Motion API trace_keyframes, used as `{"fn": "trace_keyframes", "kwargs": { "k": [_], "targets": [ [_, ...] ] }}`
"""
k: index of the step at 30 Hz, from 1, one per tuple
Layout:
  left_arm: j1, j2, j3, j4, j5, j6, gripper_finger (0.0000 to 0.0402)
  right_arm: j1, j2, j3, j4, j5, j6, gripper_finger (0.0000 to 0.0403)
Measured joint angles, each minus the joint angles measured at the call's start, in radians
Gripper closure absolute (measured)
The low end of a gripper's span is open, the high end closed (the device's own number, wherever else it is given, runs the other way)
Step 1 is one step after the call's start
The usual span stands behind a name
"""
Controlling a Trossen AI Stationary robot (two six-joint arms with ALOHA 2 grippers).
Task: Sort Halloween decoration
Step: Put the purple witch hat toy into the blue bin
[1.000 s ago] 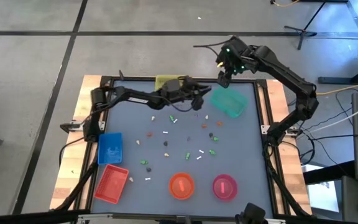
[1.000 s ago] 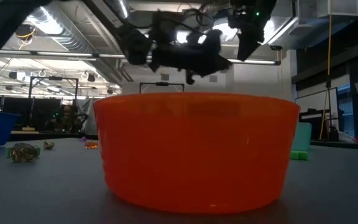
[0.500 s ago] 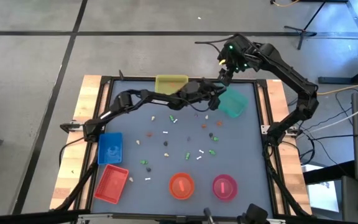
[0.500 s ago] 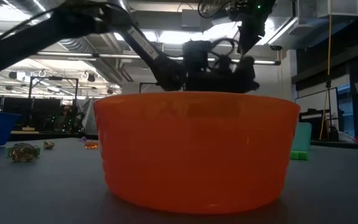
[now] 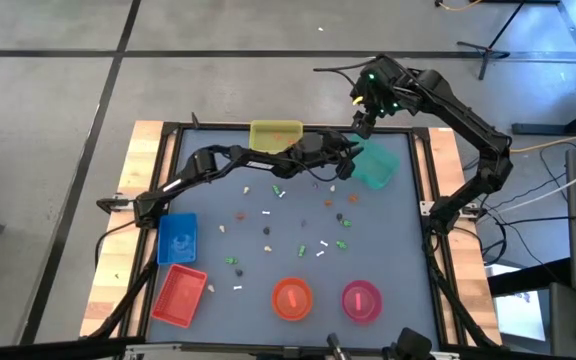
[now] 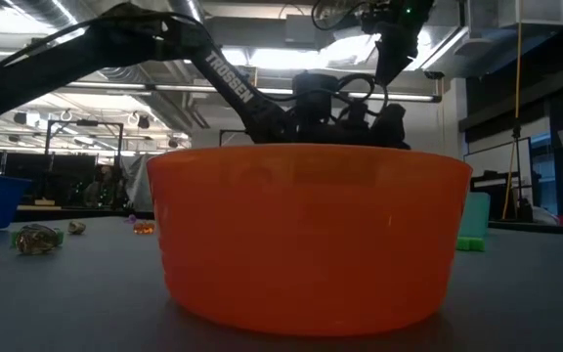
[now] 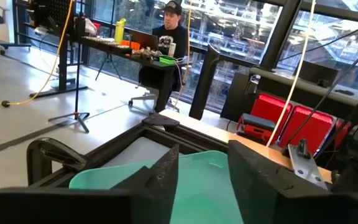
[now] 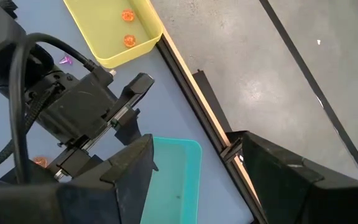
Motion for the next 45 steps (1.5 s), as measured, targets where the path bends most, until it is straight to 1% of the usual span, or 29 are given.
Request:
{"fn": "trace_keyframes", "kwargs": {
  "k": [5,11,15,20,24,29,34,38,42,45],
  "targets": [
    [0.0,0.0,0.0,-0.003,0.0,0.0,0.0245,0.0,0.0,0.0,0.0,0.0,0.0,0.0157],
    [0.018,0.0,0.0,-0.015,0.012,-0.002,0.023,0.0,0.0,0.0,-0.016,0.0,0.0,0.0157],
    [0.043,-0.003,0.0,-0.014,0.109,-0.028,0.023,0.0,0.0,0.0,-0.047,0.0,0.0,0.0157],
    [0.082,-0.016,-0.001,-0.017,0.259,-0.127,0.023,0.0,0.0,0.0,-0.06,0.0,0.0,0.0157],
    [0.12,-0.033,-0.002,-0.024,0.334,-0.214,0.023,0.0,0.0,0.0,-0.059,0.001,0.0,0.0157],
    [0.154,-0.071,-0.001,-0.07,0.379,-0.204,0.023,0.0,0.0,0.0,-0.055,0.001,0.0,0.0157],
    [0.177,-0.111,-0.002,-0.136,0.385,-0.186,0.023,0.0,0.0,0.0,-0.049,0.001,0.0,0.0157],
    [0.203,-0.151,-0.001,-0.265,0.431,-0.15,0.023,0.0,0.0,0.0,-0.049,0.001,0.0,0.0157],
    [0.235,-0.22,-0.002,-0.51,0.473,-0.045,0.023,0.0,0.0,0.0,-0.05,0.001,0.01,0.0157],
    [0.256,-0.3,-0.002,-0.718,0.473,0.071,0.023,0.0,0.0,0.0,-0.05,0.0,0.01,0.0157]
  ]
}}
